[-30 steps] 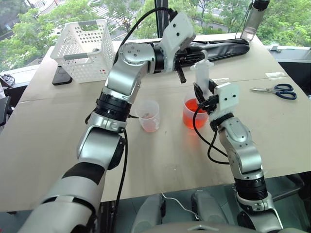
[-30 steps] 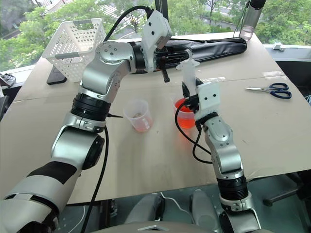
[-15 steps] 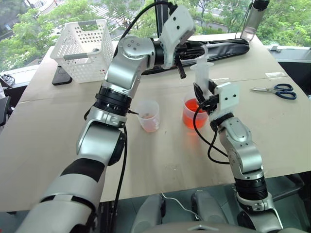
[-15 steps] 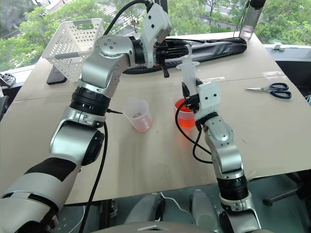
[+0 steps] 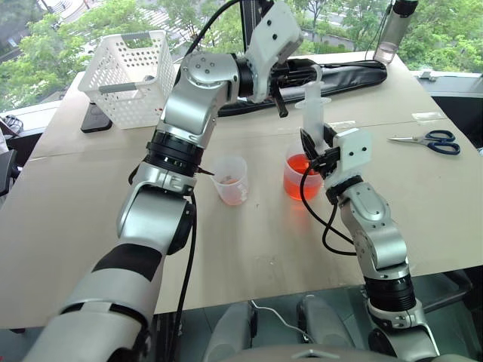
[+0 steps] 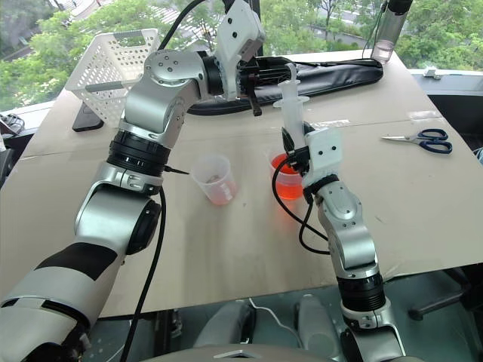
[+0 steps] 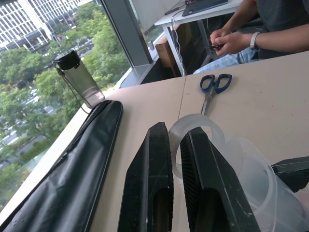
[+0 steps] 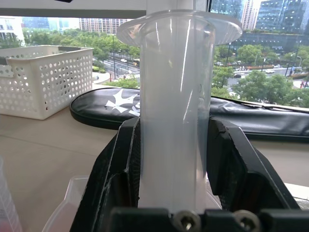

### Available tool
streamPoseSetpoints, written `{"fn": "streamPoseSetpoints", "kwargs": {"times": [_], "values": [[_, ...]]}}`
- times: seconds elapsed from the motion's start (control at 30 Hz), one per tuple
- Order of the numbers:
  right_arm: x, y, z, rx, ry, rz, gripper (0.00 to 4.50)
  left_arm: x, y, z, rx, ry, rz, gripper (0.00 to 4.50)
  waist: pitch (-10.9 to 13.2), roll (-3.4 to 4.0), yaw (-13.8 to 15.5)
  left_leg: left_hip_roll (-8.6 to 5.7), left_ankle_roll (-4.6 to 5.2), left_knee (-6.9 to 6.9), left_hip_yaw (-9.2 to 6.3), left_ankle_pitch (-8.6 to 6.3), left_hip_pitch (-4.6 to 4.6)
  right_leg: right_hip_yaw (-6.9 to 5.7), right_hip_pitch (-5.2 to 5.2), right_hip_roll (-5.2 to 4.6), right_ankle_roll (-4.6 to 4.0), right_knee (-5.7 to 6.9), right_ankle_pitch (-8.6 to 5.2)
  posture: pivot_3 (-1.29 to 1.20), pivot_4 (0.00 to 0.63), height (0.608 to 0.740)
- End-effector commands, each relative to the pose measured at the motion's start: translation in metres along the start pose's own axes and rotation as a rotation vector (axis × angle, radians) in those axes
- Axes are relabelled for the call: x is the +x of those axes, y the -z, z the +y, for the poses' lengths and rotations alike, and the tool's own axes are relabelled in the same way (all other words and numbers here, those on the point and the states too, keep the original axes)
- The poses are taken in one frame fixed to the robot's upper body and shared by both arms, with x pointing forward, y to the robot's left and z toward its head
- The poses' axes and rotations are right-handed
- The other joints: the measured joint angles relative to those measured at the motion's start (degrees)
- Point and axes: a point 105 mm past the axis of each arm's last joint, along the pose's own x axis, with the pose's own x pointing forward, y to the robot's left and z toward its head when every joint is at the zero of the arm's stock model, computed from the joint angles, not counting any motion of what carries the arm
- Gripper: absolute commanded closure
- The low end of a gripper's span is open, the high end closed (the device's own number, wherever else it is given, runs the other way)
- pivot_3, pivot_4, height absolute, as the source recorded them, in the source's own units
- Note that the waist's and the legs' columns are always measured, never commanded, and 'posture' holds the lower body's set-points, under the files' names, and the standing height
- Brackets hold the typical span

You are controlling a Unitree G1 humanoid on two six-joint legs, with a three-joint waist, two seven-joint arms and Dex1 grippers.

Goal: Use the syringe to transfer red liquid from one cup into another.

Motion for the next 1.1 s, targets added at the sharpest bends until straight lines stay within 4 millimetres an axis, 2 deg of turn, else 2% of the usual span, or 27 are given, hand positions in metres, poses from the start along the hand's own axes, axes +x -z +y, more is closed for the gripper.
{"fn": "streamPoseSetpoints", "kwargs": {"times": [0.03,0.13,0.2,0.23,0.27,0.37,0.5,0.57,0.63,0.73,0.83,0.97,1.1], "values": [[-0.003,0.002,0.022,0.018,-0.099,0.007,3.07,-0.019,-0.034,0.023,0.063,-0.092,-0.082,4.5,0.0,0.0,0.0,0.0,0.0,0.01,0.0,0.0,0.0,0.0,0.0,0.0,0.0,0.02,0.0,0.0,0.15,0.74],[0.001,-0.013,0.016,0.037,-0.078,-0.048,3.07,-0.023,-0.031,0.011,-0.055,-0.004,-0.102,4.5,0.0,0.0,-0.13,0.0,0.0,0.02,0.01,0.0,0.0,0.01,-0.01,0.0,0.0,0.04,0.0,0.0,0.15,0.74],[0.004,-0.026,0.01,0.059,-0.059,-0.092,3.07,-0.031,-0.03,0.004,-0.147,0.06,-0.111,3.67,0.01,0.01,-0.34,0.0,0.0,0.02,0.02,0.0,0.0,0.05,-0.04,0.01,0.0,0.09,0.0,0.0,0.15,0.74],[0.006,-0.032,0.007,0.065,-0.053,-0.11,3.07,-0.035,-0.028,0.001,-0.179,0.083,-0.108,3.4,0.01,0.01,-0.39,0.01,0.0,0.02,0.0,0.0,0.0,0.09,-0.08,0.02,0.0,0.15,0.0,0.0,0.15,0.74],[0.007,-0.037,0.005,0.073,-0.048,-0.126,3.07,-0.039,-0.029,-0.001,-0.217,0.1,-0.119,2.9,0.01,0.01,-0.39,0.01,0.0,0.02,-0.01,0.0,-0.01,0.09,-0.1,0.02,0.0,0.17,0.0,0.0,0.15,0.74],[0.008,-0.05,0.001,0.08,-0.047,-0.157,3.07,-0.055,-0.03,0.002,-0.349,0.1,-0.154,1.59,0.01,0.0,-0.13,0.0,0.0,0.05,-0.04,0.0,-0.02,0.08,-0.1,0.02,0.0,0.17,0.0,0.0,0.15,0.74],[0.008,-0.059,0.001,0.082,-0.06,-0.174,3.07,-0.076,-0.028,0.007,-0.509,0.097,-0.169,1.53,0.0,0.0,-0.1,0.0,0.0,0.12,-0.09,0.0,-0.02,0.01,-0.07,0.01,0.0,0.18,0.0,0.0,0.15,0.74],[0.008,-0.06,0.001,0.082,-0.067,-0.176,3.07,-0.085,-0.025,0.0,-0.588,0.14,-0.144,1.53,0.0,0.0,-0.24,-0.01,0.0,0.12,-0.09,0.0,-0.02,0.02,-0.06,0.01,0.0,0.2,0.0,0.0,0.15,0.74],[0.008,-0.06,0.002,0.079,-0.072,-0.175,3.07,-0.087,-0.017,-0.008,-0.636,0.151,-0.107,1.53,0.0,0.0,-0.26,-0.01,0.0,0.12,-0.08,0.0,0.0,0.05,-0.07,0.01,0.0,0.23,0.0,0.0,0.15,0.74],[0.008,-0.059,0.006,0.064,-0.09,-0.167,3.07,-0.078,-0.003,-0.019,-0.674,0.142,-0.066,1.53,0.0,0.0,0.05,-0.01,-0.01,0.18,-0.11,0.0,0.01,0.03,-0.05,0.01,0.0,0.26,0.0,0.0,0.15,0.74],[0.006,-0.056,0.009,0.054,-0.104,-0.16,3.07,-0.065,-0.002,-0.03,-0.685,0.157,-0.076,1.53,0.0,0.0,0.13,-0.03,0.0,0.35,-0.14,-0.01,-0.07,0.0,-0.04,0.0,0.0,0.28,0.0,0.0,0.15,0.74],[0.005,-0.054,0.012,0.034,-0.117,-0.155,3.07,-0.047,0.001,-0.035,-0.689,0.141,-0.082,1.53,0.0,0.0,0.05,-0.04,0.0,0.49,-0.15,-0.01,-0.15,-0.01,-0.05,-0.01,0.0,0.34,0.0,0.0,0.15,0.74],[0.004,-0.054,0.014,0.008,-0.123,-0.156,3.07,-0.041,0.0,-0.039,-0.671,0.151,-0.081,1.53,0.0,0.0,-0.04,-0.04,0.0,0.49,-0.11,-0.01,-0.1,0.06,-0.08,-0.01,0.0,0.49,0.0,0.0,0.15,0.74]]}}
